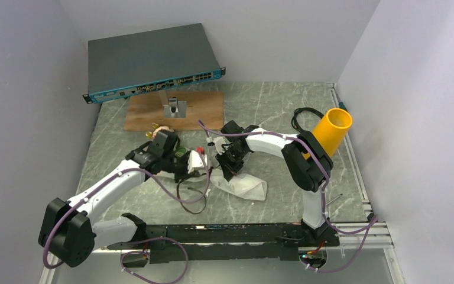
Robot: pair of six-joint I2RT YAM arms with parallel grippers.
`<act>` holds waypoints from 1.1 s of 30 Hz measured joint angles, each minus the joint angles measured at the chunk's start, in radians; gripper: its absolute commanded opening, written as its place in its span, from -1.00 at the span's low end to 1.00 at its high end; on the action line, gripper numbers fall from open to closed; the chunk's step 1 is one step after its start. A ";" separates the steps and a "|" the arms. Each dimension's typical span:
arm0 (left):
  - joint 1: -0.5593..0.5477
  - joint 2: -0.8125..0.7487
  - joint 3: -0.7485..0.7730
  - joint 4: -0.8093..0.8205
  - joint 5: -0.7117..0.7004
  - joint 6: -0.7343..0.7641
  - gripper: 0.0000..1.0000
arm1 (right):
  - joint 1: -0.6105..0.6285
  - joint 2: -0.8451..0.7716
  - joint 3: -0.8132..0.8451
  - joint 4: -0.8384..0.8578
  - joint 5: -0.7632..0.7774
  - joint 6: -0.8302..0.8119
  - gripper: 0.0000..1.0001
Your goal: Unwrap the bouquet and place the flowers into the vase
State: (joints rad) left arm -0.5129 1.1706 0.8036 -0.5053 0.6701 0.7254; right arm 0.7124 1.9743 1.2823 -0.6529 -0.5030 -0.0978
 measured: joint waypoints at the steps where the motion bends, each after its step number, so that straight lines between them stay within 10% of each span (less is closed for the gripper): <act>1: -0.005 -0.016 -0.026 -0.039 0.004 0.046 -1.00 | 0.000 0.001 0.001 -0.001 -0.001 0.002 -1.00; 7: -0.014 -0.034 -0.096 -0.212 0.005 0.261 -1.00 | -0.001 0.005 0.006 -0.007 -0.002 0.005 -1.00; 11: -0.014 -0.027 -0.085 -0.243 0.005 0.303 0.03 | -0.001 0.008 0.012 -0.014 -0.002 0.004 -1.00; 13: -0.014 -0.013 -0.056 -0.244 0.014 0.280 0.16 | -0.001 0.008 0.013 -0.014 -0.003 0.004 -1.00; 33: -0.080 0.217 0.030 0.155 -0.029 0.073 -0.21 | -0.002 0.008 0.013 -0.014 -0.008 0.001 -1.00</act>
State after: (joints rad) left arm -0.5934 1.3872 0.8333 -0.3500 0.6407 0.7986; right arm 0.7101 1.9823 1.2949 -0.6674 -0.5114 -0.0971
